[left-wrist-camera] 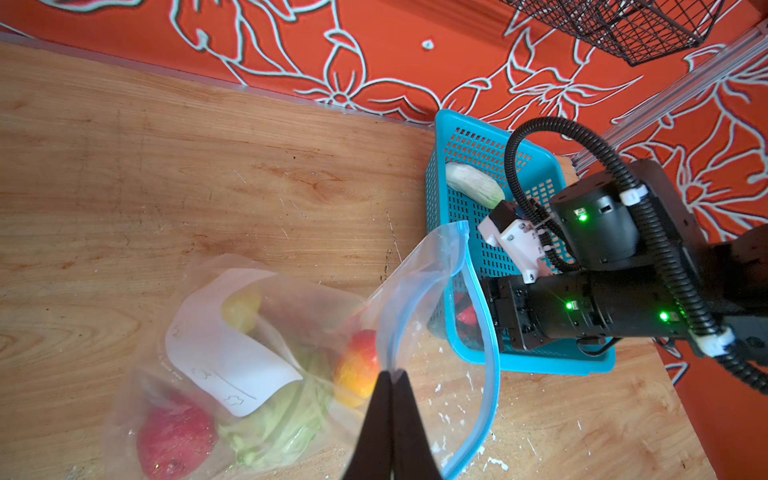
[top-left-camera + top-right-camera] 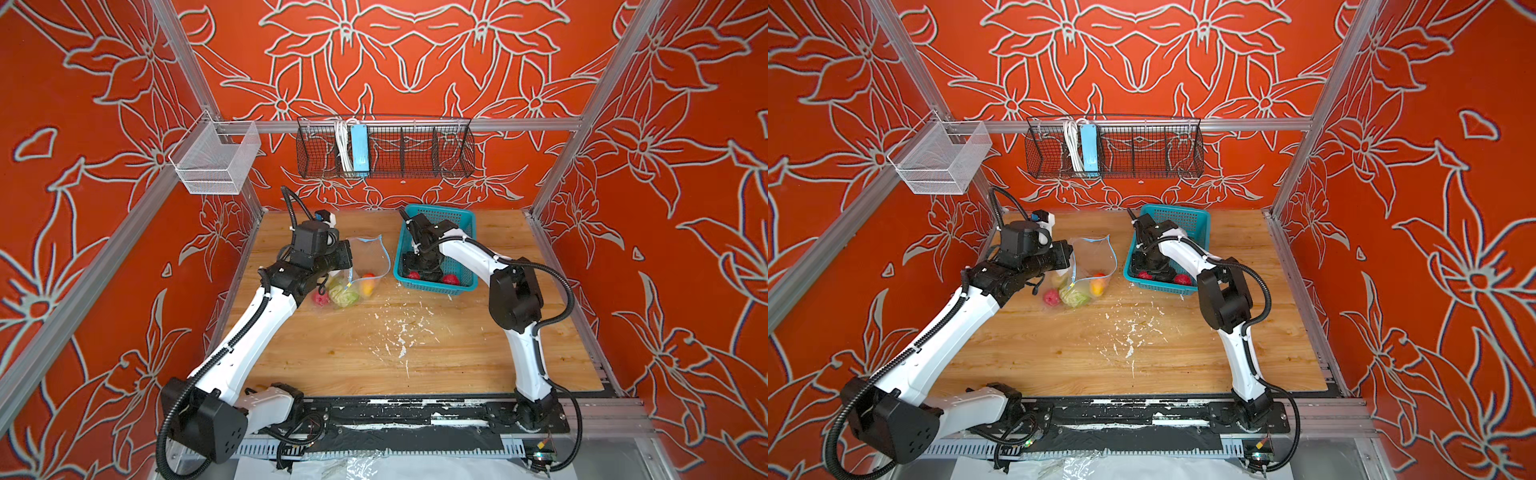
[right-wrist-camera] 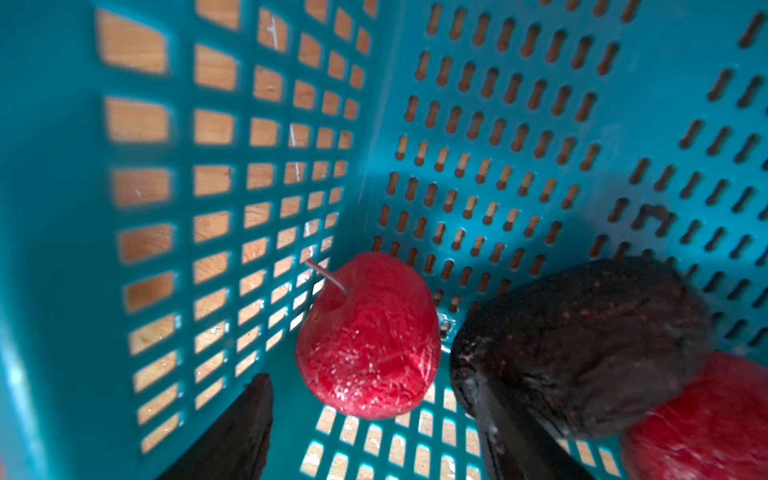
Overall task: Place the food in the zip-top bag and seal the zipper
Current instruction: 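Lower the right gripper into the basket and grasp a red beet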
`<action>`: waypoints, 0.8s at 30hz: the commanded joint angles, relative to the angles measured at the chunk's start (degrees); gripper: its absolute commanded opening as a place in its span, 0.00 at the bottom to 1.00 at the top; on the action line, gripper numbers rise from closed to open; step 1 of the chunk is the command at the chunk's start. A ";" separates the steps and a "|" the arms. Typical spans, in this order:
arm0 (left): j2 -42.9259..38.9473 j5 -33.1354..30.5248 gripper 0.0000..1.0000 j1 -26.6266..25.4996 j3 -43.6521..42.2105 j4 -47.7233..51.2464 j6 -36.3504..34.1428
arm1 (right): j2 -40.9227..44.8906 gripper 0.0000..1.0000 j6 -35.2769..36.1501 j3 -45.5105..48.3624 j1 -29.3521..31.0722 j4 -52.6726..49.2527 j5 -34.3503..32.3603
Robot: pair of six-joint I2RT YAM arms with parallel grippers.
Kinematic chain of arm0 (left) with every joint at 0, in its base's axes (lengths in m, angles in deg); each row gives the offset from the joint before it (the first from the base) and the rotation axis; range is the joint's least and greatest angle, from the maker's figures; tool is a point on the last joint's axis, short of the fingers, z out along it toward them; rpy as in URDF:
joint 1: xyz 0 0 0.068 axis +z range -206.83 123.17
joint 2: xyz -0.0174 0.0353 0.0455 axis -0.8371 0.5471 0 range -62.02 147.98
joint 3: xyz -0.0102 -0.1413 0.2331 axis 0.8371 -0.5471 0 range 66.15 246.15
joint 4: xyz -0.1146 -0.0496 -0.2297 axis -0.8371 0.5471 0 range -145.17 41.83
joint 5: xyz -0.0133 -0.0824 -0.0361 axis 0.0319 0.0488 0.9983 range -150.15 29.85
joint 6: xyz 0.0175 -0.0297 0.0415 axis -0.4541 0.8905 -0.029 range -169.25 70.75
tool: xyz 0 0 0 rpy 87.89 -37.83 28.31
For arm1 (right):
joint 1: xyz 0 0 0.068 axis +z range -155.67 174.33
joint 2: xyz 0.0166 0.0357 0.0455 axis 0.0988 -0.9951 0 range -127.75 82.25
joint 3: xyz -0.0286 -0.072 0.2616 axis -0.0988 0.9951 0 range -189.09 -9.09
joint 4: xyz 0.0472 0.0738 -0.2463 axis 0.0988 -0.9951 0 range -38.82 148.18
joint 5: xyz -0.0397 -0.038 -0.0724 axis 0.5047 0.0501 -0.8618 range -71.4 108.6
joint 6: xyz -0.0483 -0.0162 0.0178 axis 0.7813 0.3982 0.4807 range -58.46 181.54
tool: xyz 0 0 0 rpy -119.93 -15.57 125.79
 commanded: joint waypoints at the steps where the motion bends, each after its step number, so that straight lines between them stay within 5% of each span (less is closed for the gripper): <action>1: -0.88 -0.26 0.00 0.28 -0.42 -0.56 0.31 | -2.46 0.74 -0.66 -1.64 -0.34 -2.45 -0.90; 8: -0.87 -0.99 0.00 0.28 -0.34 -0.30 0.04 | -3.45 0.68 -1.45 -2.47 -0.39 -3.24 -1.24; 17: -1.12 -1.45 0.00 0.28 -0.34 -0.21 -0.01 | -1.25 0.48 -1.81 -2.61 -0.50 -2.74 -2.01; 24: -1.25 -1.53 0.00 0.29 -0.42 -0.21 0.07 | 2.61 0.45 -2.46 -1.62 -0.50 -1.48 -2.85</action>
